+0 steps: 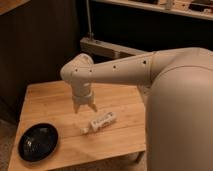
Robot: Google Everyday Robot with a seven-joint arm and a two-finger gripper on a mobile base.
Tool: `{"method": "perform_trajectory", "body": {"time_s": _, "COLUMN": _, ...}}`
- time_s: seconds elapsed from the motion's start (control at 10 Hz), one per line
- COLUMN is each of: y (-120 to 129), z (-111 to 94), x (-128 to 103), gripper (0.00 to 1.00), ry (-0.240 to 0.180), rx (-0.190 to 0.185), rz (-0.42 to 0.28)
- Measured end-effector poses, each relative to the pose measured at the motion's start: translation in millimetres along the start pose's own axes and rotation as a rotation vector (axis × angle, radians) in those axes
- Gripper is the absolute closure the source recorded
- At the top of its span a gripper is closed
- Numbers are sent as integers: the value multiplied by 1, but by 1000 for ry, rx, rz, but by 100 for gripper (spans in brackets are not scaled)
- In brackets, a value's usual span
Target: Place the bottle in the ceramic bowl
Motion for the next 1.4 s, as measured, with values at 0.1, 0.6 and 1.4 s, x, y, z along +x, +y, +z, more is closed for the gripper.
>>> {"method": "perform_trajectory", "body": {"time_s": 0.1, "y": 0, "z": 0, "x": 0, "gripper": 35, "ry": 0, "rx": 0, "rz": 0}}
{"method": "perform_trajectory", "body": {"time_s": 0.6, "y": 7, "z": -5, "x": -2, "gripper": 35, "ry": -1, "rx": -41, "rz": -162}}
{"method": "perform_trajectory", "body": {"time_s": 1.4, "y": 20, "z": -17, "x": 13, "gripper": 35, "ry": -32, "rx": 48, "rz": -770}}
